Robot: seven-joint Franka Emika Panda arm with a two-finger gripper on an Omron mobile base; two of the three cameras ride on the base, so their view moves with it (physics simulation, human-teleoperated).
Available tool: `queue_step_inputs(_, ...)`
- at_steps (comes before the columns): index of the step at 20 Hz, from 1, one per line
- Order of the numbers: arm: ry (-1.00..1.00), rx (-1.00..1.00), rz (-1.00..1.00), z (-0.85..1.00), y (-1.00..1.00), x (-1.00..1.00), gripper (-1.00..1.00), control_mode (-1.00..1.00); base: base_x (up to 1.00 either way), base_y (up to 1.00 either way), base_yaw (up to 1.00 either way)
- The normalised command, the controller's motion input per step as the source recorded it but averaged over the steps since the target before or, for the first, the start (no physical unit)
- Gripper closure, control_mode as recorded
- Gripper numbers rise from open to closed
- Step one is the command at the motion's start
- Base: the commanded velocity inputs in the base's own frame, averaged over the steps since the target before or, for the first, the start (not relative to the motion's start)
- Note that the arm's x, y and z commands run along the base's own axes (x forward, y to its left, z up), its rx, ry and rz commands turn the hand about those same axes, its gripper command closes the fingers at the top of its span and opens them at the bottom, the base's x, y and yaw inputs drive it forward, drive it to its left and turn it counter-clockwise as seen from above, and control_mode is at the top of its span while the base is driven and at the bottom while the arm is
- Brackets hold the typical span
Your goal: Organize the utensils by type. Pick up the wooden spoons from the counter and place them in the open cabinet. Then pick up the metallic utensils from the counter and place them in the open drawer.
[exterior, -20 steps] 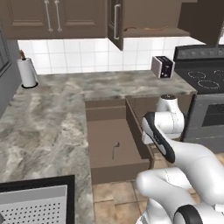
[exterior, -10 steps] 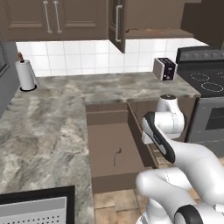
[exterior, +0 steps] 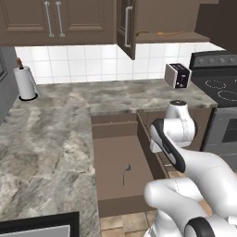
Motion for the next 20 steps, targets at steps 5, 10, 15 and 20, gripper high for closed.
queue_step_inputs(5, 0.0, 0.0, 0.0, 0.0, 0.0, 0.0, 1.0, 1.0, 0.0, 0.0, 0.0)
queue_step_inputs(10, 0.0, 0.0, 0.0, 0.0, 0.0, 0.0, 1.0, 1.0, 0.0, 0.0, 0.0)
queue_step_inputs(15, 0.0, 0.0, 0.0, 0.0, 0.0, 0.0, 1.0, 1.0, 0.0, 0.0, 0.0)
queue_step_inputs(20, 0.0, 0.0, 0.0, -0.04, 0.08, 0.12, 1.0, -1.0, 0.0, 0.01, 0.0)
